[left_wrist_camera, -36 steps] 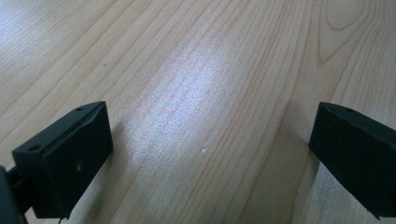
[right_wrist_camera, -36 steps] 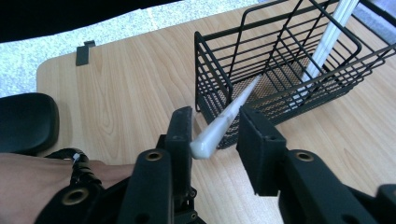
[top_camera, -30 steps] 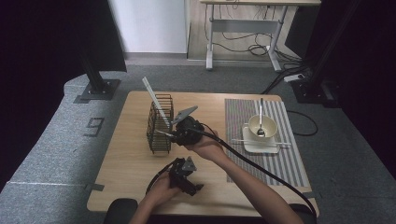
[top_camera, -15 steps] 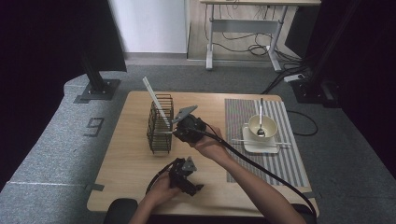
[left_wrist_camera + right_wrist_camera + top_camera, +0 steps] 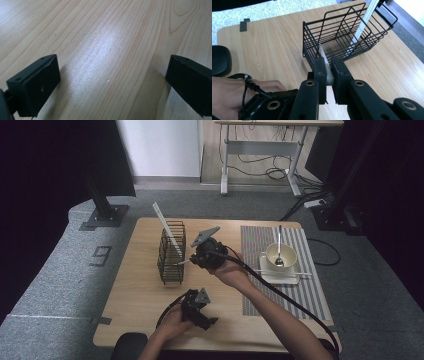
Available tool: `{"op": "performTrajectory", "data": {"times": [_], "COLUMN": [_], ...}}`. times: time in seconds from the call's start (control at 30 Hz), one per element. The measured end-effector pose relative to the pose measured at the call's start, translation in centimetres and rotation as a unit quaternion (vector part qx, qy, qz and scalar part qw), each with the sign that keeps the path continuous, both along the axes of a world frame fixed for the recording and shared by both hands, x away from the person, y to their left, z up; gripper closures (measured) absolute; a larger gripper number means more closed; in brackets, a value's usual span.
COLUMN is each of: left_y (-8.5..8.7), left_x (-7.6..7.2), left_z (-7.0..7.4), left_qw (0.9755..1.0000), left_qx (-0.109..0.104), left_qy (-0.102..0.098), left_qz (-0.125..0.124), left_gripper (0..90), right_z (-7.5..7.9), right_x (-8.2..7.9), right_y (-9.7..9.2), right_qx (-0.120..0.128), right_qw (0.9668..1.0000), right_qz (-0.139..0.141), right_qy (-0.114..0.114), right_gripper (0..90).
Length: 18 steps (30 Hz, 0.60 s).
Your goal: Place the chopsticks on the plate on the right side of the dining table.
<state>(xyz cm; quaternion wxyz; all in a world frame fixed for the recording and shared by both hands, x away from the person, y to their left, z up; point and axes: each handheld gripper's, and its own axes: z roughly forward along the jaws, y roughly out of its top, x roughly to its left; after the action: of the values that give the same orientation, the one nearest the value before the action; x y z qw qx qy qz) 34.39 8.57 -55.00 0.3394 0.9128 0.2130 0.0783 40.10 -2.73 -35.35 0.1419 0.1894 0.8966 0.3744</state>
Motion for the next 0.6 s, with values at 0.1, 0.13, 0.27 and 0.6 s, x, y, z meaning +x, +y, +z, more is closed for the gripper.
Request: {"op": "performTrajectory", "data": {"times": [0.1, 0.13, 0.27, 0.6], "left_y": [0.0, 0.0, 0.0, 0.0], "left_x": [0.0, 0.0, 0.0, 0.0], "left_z": [0.0, 0.0, 0.0, 0.0], "left_qw": [1.0000, 1.0000, 1.0000, 1.0000], "left_qx": [0.000, 0.000, 0.000, -0.001], "left_qy": [0.000, 0.000, 0.001, 0.000], "left_qz": [0.001, 0.001, 0.001, 0.001], "left_gripper": [0.0, 0.0, 0.0, 0.0], "right_z": [0.4, 0.6, 1.2, 2.5], "right_x": [0.1, 0.1, 0.0, 0.0], "right_y": [-0.5, -0.6, -1.4, -3.9], "right_qx": [0.003, 0.005, 0.012, 0.033], "right_qw": [1.0000, 1.0000, 0.9999, 0.9994], "right_qz": [-0.001, -0.001, 0.001, -0.002], "right_qy": [-0.002, -0.001, -0.002, 0.008], "right_gripper": [82.1, 82.1, 82.1, 82.1]}}
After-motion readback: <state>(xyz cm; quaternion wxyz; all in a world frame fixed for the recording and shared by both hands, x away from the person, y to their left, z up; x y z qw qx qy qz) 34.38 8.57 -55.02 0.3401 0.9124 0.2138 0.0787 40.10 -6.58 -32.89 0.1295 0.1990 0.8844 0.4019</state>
